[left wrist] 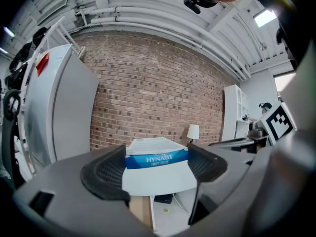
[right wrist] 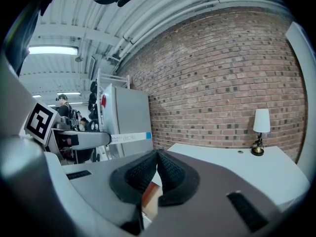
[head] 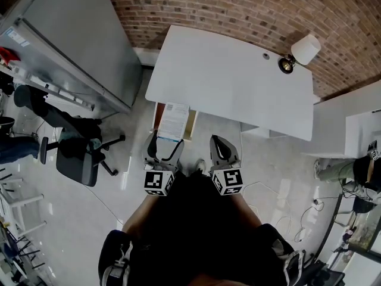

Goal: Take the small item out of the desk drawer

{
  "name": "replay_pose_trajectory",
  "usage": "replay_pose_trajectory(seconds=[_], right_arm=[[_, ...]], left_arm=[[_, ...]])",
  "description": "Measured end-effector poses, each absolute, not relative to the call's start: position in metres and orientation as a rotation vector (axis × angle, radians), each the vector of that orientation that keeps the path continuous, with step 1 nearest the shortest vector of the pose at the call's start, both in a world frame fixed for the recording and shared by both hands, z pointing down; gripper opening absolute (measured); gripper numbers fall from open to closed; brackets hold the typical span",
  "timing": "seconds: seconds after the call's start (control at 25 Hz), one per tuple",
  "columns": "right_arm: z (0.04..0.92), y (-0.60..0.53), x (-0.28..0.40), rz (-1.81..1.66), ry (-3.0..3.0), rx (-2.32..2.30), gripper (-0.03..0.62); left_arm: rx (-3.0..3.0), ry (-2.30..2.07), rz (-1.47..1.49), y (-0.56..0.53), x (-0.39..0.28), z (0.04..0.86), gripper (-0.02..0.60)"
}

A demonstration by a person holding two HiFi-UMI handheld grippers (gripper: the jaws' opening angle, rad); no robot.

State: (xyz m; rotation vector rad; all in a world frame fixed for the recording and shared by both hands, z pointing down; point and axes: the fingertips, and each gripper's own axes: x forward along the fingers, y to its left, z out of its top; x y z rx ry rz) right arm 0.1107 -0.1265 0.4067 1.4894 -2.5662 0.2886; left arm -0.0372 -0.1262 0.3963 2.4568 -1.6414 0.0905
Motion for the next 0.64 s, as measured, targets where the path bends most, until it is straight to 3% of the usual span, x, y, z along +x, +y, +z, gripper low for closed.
replay_pose_trajectory(seconds=[0.64], right_arm=[[0.4073,-0.1241,0.1099,0.293,-2.559,1.492,0.025]], left_arm=[[2.446,-1.639,0.104,-0.1244,-0.039,0.3993,0.393]])
